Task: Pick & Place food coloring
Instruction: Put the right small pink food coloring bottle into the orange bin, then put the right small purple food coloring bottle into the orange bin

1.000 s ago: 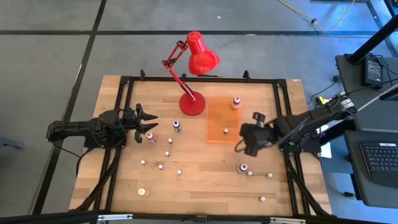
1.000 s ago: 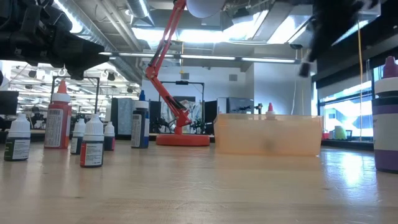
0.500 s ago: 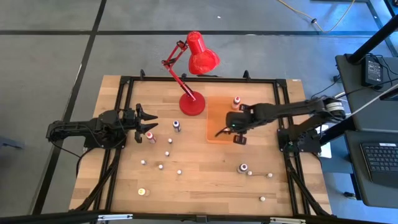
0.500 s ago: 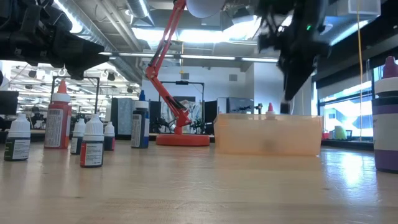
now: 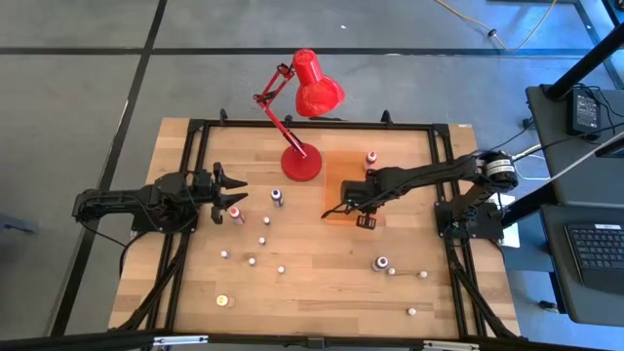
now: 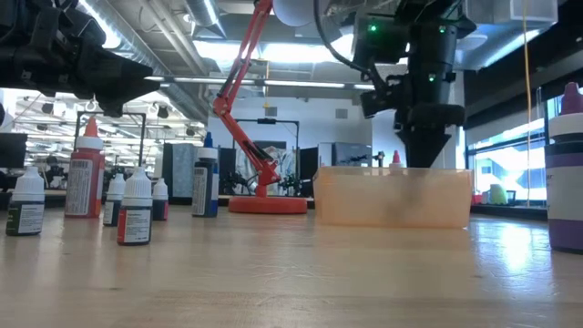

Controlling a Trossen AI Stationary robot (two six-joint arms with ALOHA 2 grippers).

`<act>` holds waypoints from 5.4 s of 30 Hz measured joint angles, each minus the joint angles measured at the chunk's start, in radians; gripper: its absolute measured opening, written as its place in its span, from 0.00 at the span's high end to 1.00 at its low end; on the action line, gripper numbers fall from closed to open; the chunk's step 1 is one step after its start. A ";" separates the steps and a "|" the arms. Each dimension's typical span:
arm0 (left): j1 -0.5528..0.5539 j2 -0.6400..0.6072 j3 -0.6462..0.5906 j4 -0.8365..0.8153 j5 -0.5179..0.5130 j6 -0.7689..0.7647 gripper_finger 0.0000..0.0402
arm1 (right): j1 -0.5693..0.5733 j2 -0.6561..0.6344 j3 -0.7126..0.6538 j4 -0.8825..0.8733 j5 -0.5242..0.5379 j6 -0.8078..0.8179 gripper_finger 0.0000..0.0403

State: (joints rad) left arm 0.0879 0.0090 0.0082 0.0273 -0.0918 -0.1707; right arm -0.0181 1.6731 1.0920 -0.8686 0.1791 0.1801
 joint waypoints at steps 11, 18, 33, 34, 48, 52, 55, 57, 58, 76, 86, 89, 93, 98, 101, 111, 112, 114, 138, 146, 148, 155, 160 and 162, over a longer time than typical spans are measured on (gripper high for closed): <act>0.000 0.000 0.000 0.000 0.000 0.000 0.59 | 0.001 0.002 -0.005 0.024 -0.043 0.028 0.84; 0.000 0.000 0.000 0.000 0.000 0.000 0.60 | 0.001 0.002 -0.005 0.024 -0.042 0.028 0.83; 0.000 0.000 0.000 0.000 0.000 0.000 0.59 | 0.001 0.002 -0.047 0.046 -0.049 0.057 0.83; 0.000 0.000 0.000 0.000 0.000 0.000 0.59 | 0.002 0.002 -0.057 0.053 -0.050 0.058 0.83; 0.000 0.000 0.000 0.000 0.000 0.000 0.59 | 0.003 0.002 -0.085 0.067 -0.051 0.079 0.72; 0.000 0.000 0.000 0.000 0.000 0.000 0.60 | 0.003 0.002 -0.085 0.050 -0.051 0.104 0.66; 0.000 0.000 0.000 0.000 0.000 0.000 0.60 | 0.003 0.002 -0.085 0.035 -0.051 0.107 0.63; 0.000 0.000 0.000 0.000 0.000 0.000 0.59 | 0.003 0.002 -0.085 0.027 -0.051 0.107 0.61; 0.000 0.000 0.000 0.000 0.000 0.000 0.59 | 0.003 0.001 -0.085 0.025 -0.050 0.107 0.61; 0.000 0.000 0.000 0.000 0.000 0.000 0.60 | 0.049 -0.310 -0.081 0.020 -0.091 0.170 0.60; 0.000 0.000 0.000 0.000 -0.001 0.000 0.59 | 0.432 -0.474 -0.080 -0.113 -0.055 0.209 0.60; 0.000 0.000 0.000 0.000 -0.001 0.000 0.60 | 0.556 -0.459 -0.080 -0.132 0.009 0.287 0.60; 0.000 0.000 0.000 0.000 -0.001 0.000 0.60 | 0.678 -0.453 -0.088 -0.301 0.036 0.620 0.60; 0.000 0.000 0.000 0.000 -0.001 0.000 0.59 | 0.789 -0.453 -0.143 -0.361 -0.009 1.014 0.60; 0.000 0.000 0.000 0.000 -0.001 0.000 0.59 | 0.837 -0.452 -0.193 -0.290 -0.054 1.068 0.59; 0.000 0.000 0.000 0.003 -0.018 0.000 0.59 | 0.912 -0.452 -0.269 -0.142 -0.057 1.076 0.56; 0.000 0.000 0.000 0.003 -0.018 0.000 0.59 | 0.917 -0.452 -0.274 -0.137 -0.057 1.088 0.54; 0.000 0.000 0.000 0.003 -0.018 0.000 0.60 | 0.926 -0.452 -0.288 -0.136 -0.056 1.125 0.49; 0.000 0.000 0.000 0.008 -0.052 0.000 0.59 | 0.961 -0.310 -0.345 -0.013 -0.202 1.243 0.49; 0.000 0.000 0.000 0.008 -0.052 0.000 0.59 | 0.961 -0.285 -0.345 0.013 -0.196 1.184 0.60; 0.000 0.000 0.000 0.008 -0.052 0.000 0.59 | 0.961 -0.285 -0.345 0.014 -0.178 1.174 0.63; 0.000 0.000 0.000 0.008 -0.052 0.000 0.60 | 0.961 -0.285 -0.345 0.014 -0.163 1.172 0.78; 0.000 0.000 0.000 0.008 -0.052 0.000 0.59 | 0.961 -0.285 -0.345 0.022 -0.148 1.172 0.82; 0.000 0.000 0.000 0.008 -0.052 0.000 0.59 | 0.961 -0.285 -0.344 0.034 -0.147 1.172 0.82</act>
State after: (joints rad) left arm 0.0879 0.0092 0.0084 0.0353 -0.1440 -0.1705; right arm 0.9432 1.3880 0.7475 -0.8345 0.0321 1.3525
